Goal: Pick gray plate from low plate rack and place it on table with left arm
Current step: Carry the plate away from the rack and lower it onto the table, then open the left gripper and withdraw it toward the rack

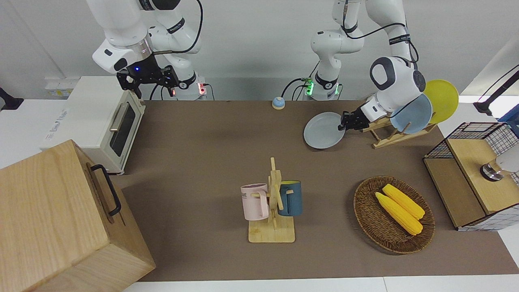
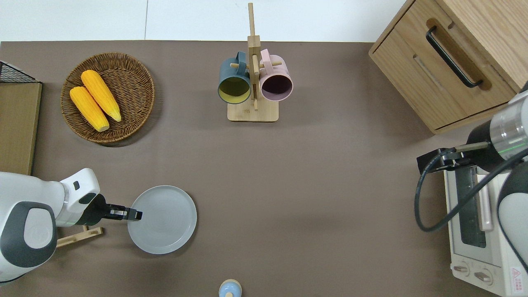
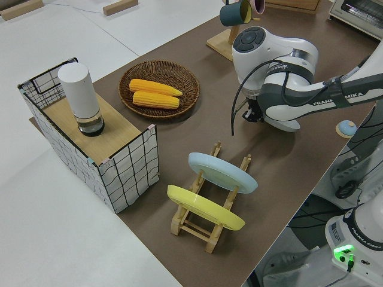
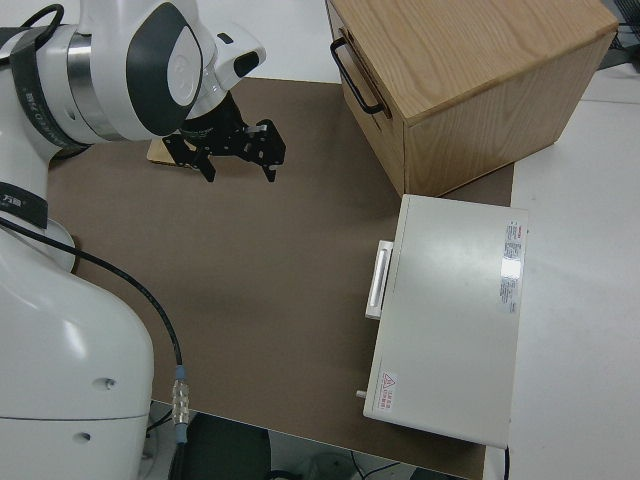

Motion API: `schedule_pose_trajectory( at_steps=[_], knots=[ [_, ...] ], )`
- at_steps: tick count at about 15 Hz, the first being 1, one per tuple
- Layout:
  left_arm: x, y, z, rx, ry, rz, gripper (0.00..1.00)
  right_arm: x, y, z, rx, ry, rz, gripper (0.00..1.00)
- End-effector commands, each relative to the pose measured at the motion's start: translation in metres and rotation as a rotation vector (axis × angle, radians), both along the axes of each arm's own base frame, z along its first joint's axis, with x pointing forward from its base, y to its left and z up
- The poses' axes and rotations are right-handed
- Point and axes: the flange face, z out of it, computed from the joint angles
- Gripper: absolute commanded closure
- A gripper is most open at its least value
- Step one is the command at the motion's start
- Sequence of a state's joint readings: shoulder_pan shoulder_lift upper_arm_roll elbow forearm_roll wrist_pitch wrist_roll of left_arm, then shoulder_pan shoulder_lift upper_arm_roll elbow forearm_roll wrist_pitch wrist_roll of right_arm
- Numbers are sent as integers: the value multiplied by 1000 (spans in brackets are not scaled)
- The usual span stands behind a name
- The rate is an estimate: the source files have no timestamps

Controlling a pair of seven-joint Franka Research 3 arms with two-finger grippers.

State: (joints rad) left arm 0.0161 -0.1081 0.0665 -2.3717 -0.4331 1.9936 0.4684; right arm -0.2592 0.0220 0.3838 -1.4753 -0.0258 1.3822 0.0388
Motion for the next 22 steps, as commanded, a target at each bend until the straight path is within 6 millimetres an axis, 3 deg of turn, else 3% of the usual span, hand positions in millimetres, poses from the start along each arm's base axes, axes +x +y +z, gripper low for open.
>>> schedule_pose_trajectory(
  at_steps=[1, 6, 9, 11, 14, 19, 22],
  knots=[
    [0, 1, -1, -15, -17, 3, 348, -2, -2, 4, -9, -1, -14, 17],
    [0, 2, 2, -5, -19, 4, 245, -2, -2, 4, -8, 0, -14, 17],
    [3, 6, 14, 9, -39, 8, 166, -2, -2, 3, -8, 2, -15, 17],
    [15, 23, 46, 46, -62, 55, 99, -2, -3, 3, -8, 2, -16, 17],
    [31, 27, 91, 128, -43, 79, 19, -2, -3, 4, -8, 0, -16, 17],
    [51, 21, 172, 300, -44, 111, 15, -2, -2, 4, -9, -1, -14, 17],
    [56, 7, 204, 370, -73, 110, 11, -2, -2, 4, -8, 0, -14, 17]
  ],
)
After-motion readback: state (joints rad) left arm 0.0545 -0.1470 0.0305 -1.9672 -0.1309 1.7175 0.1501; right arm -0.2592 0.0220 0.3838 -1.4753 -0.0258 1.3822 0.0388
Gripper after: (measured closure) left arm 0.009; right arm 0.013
